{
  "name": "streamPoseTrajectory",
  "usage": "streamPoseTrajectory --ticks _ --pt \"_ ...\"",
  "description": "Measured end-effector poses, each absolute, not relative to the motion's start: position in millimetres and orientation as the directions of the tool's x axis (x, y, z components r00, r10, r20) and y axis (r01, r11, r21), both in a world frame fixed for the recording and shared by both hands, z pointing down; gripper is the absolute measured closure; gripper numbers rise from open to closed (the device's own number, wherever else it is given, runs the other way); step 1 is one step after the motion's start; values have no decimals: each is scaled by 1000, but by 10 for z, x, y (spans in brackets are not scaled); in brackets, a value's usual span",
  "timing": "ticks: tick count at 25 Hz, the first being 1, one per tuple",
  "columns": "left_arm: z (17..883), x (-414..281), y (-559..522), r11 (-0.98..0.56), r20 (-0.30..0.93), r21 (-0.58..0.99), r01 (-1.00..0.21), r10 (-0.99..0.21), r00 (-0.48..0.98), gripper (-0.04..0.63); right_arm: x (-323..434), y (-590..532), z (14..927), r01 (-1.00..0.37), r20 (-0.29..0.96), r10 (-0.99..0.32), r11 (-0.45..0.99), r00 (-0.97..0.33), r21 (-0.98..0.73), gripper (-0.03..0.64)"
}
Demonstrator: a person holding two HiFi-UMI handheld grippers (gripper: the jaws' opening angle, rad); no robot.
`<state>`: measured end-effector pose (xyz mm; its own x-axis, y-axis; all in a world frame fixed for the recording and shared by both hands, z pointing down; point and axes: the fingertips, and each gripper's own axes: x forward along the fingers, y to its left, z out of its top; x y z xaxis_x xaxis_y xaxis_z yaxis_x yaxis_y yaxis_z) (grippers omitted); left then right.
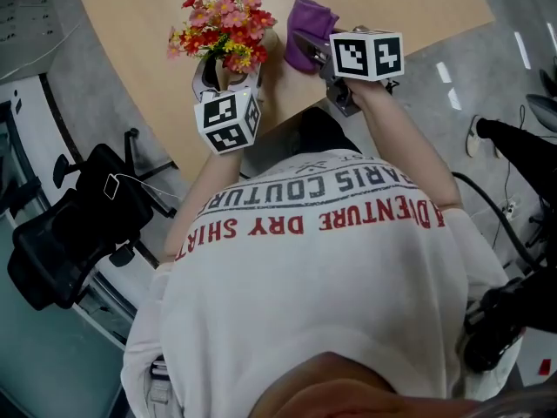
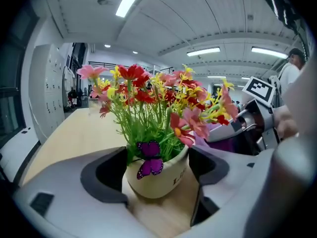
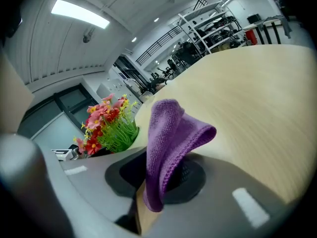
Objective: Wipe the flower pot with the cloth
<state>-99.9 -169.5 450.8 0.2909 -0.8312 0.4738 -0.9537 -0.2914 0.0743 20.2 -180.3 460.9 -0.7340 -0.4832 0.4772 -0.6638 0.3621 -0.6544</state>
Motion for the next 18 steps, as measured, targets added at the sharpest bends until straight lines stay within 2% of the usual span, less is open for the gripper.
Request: streamPoseTrajectory --ticks 4,8,14,18 --pt "4491 -946 -1755 -325 460 71 -943 -828 321 212 274 -1821 4578 -646 464 -469 378 -751 -664 571" --pt "4491 -952 -1763 -434 452 75 -898 -788 418 212 287 -1811 4556 -624 450 -452 388 -770 -678 571" --pt "4494 -1042 -1764 -671 460 83 -736 -630 626 213 96 -1736 4455 -550 409 -379 437 -830 -711 571" --pt "4473 -1074 -1788 -741 473 99 -664 -553 686 213 -5 -1745 4365 -498 373 -343 441 -862 -747 571"
